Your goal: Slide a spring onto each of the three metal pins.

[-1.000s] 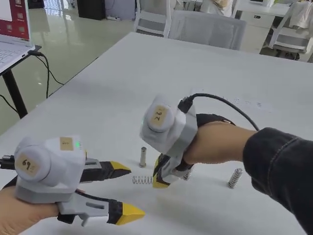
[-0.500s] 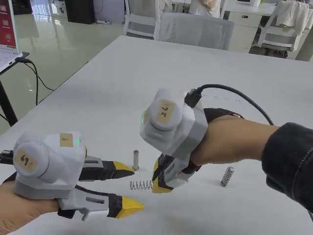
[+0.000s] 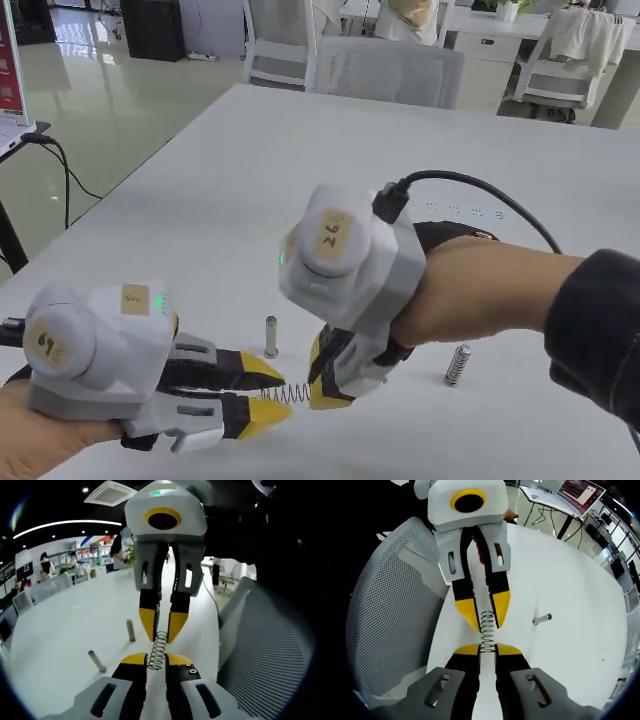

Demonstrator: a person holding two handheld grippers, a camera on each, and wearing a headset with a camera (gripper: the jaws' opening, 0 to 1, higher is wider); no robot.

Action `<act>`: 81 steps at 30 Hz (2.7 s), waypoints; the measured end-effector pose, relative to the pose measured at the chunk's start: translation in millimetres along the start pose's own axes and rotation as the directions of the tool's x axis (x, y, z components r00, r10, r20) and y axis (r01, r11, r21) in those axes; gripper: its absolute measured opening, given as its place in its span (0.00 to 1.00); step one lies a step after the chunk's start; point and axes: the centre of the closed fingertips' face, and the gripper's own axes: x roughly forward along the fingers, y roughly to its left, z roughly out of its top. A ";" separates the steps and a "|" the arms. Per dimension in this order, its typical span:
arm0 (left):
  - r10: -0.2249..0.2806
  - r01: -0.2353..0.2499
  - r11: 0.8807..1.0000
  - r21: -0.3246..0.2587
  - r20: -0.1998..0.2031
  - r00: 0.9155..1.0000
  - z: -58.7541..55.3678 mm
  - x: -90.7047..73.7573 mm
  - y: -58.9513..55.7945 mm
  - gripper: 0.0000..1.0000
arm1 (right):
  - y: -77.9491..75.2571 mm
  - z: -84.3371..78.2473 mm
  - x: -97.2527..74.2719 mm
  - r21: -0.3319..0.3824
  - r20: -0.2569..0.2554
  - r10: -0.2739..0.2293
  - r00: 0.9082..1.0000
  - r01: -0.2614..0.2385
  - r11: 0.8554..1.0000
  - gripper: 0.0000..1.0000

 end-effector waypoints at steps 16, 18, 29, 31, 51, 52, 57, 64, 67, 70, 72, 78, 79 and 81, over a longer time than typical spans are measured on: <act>-0.009 0.010 1.000 0.029 -0.031 0.999 -6.9 1.0 -3.7 0.03 | 0.4 10.4 -11.0 -0.008 0.020 -0.015 1.000 0.015 1.000 0.08; -0.008 0.009 0.999 0.030 -0.033 0.999 -7.0 1.0 -3.8 0.03 | 0.4 14.3 -14.1 -0.011 0.029 -0.018 0.999 0.018 1.000 0.08; -0.014 0.015 0.999 0.040 -0.022 1.000 -4.6 2.4 -5.6 0.03 | 4.5 36.9 -23.6 -0.056 0.068 -0.039 0.997 0.043 0.998 0.07; -0.013 0.014 0.999 0.041 -0.015 1.000 -3.2 2.2 -5.6 0.03 | 4.1 39.3 -24.9 -0.061 0.075 -0.041 0.996 0.046 0.997 0.07; -0.007 0.007 0.998 0.056 0.007 1.000 2.5 1.6 -4.7 0.02 | 3.1 34.9 -13.8 -0.047 0.083 -0.016 0.996 0.020 0.999 0.11; -0.006 0.005 0.998 0.057 0.009 1.000 3.1 1.4 -4.5 0.02 | 3.1 35.0 -13.3 -0.048 0.085 -0.016 0.996 0.020 0.999 0.11; 0.001 -0.002 0.998 0.056 0.027 1.000 7.1 0.1 -3.4 0.02 | 3.4 35.6 -12.2 -0.046 0.087 -0.015 0.996 0.019 0.999 0.10; -0.007 0.005 0.998 0.064 0.031 0.999 7.5 0.3 -5.0 0.02 | 3.9 34.6 -12.3 -0.034 0.083 -0.006 0.997 0.009 0.999 0.08; -0.004 0.002 0.998 0.060 0.031 1.000 6.8 0.8 -3.5 0.03 | 3.0 34.8 -11.9 -0.038 0.079 -0.011 0.997 0.014 0.999 0.08; 0.003 -0.004 0.999 0.042 0.031 1.000 6.4 0.0 -1.4 0.03 | 1.4 35.6 -11.6 -0.036 0.078 -0.012 0.997 0.015 0.999 0.08; 0.007 -0.008 0.999 0.035 0.029 1.000 5.6 -0.6 0.0 0.03 | -0.3 36.4 -11.3 -0.033 0.079 -0.012 0.997 0.015 0.999 0.08; 0.023 -0.023 1.000 -0.001 0.021 1.000 -0.5 -4.4 4.8 0.09 | -2.1 37.0 -11.0 -0.032 0.072 -0.011 0.997 0.014 0.999 0.08; 0.025 -0.025 1.000 -0.003 0.021 0.999 -0.9 -4.9 5.2 0.10 | -2.4 36.9 -11.1 -0.032 0.071 -0.012 0.997 0.015 0.999 0.08; 0.029 -0.029 0.999 -0.013 0.022 0.999 -1.6 -6.2 5.8 0.12 | -2.9 36.0 -11.3 -0.031 0.067 -0.013 0.998 0.016 0.999 0.08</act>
